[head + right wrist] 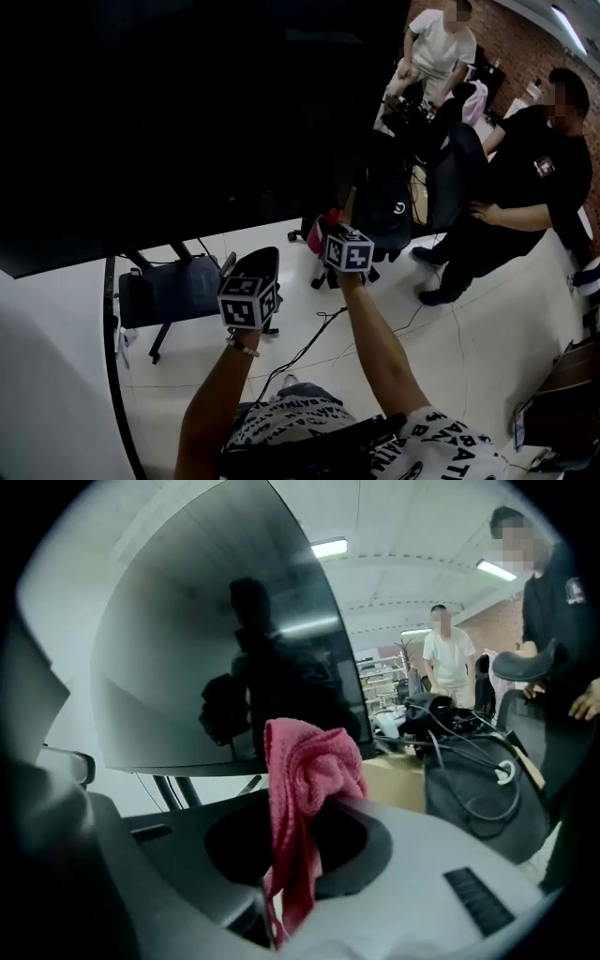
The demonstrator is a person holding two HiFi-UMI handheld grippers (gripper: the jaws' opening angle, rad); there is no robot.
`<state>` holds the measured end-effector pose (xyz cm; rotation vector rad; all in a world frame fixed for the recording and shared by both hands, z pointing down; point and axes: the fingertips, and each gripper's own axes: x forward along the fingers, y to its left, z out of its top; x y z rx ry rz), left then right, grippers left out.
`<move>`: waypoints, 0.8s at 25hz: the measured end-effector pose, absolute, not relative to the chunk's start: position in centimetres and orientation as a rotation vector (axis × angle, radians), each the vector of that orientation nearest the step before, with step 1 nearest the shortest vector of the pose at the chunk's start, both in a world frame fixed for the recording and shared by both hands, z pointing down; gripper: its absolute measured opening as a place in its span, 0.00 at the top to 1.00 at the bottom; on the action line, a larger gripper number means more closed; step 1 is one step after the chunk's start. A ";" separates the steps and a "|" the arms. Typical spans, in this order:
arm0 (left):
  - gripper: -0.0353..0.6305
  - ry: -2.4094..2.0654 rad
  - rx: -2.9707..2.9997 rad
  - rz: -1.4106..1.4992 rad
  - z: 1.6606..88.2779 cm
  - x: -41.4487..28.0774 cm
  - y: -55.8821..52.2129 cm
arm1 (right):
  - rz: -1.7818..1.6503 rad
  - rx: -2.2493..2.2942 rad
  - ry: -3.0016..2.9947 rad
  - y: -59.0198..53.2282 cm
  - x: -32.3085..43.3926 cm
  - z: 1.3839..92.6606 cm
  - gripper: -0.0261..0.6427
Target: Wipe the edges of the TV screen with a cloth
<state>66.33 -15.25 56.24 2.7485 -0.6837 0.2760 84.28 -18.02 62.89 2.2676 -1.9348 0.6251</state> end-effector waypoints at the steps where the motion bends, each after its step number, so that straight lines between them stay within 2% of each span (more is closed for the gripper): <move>1: 0.96 -0.690 2.743 0.272 56.2 65.9 -15.8 | 0.646 2.266 -1.958 -18.7 83.6 62.9 0.85; 11: 0.96 -0.850 2.676 0.261 55.0 60.4 -15.9 | 0.699 2.148 -2.088 -19.4 76.4 61.4 0.85; 20: 0.95 -0.970 2.566 0.231 54.8 50.9 -23.3 | 0.726 1.967 -2.164 -27.6 63.6 61.5 0.85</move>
